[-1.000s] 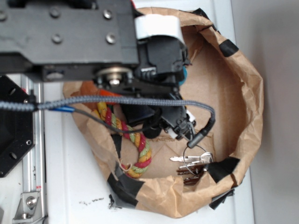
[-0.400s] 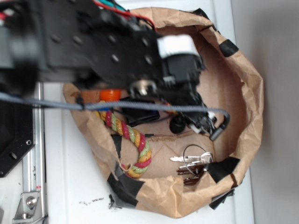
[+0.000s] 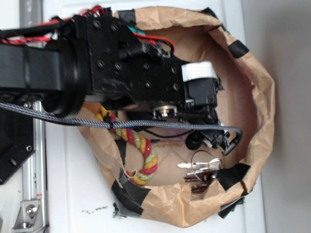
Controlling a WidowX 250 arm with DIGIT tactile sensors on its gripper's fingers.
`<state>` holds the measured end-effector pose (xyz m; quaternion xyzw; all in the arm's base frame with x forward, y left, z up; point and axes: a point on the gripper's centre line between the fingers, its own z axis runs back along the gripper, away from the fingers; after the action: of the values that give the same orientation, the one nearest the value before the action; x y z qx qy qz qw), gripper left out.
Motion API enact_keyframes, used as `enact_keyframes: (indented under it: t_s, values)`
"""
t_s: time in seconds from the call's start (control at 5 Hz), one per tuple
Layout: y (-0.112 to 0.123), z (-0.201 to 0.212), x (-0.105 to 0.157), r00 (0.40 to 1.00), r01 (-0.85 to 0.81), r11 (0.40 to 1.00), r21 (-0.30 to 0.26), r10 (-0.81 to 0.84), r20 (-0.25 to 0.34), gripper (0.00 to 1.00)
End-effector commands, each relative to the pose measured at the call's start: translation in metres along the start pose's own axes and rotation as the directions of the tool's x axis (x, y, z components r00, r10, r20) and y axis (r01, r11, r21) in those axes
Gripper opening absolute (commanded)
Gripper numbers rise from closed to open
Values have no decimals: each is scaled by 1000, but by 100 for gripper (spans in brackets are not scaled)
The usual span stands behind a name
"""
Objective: Grab the yellow duck.
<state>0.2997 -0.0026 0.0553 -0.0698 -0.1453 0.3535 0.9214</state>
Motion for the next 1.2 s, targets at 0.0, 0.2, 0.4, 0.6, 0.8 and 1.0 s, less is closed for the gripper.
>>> enact_keyframes:
  t_s: [0.0,0.2,0.4,0.6,0.8,1.0]
  values:
    - [21,-16,-8,1000,-17,999,48,18,-19,0]
    - [34,-25,4,1000,-22,995,100,22,6,0]
    - [40,-29,13,999,-48,992,116,49,-11,100]
    - [33,-25,10,1000,-28,994,105,29,-7,100]
    - [27,-19,7,1000,-21,996,90,21,-2,100]
    - [23,-18,5,1000,-14,996,88,14,-1,100]
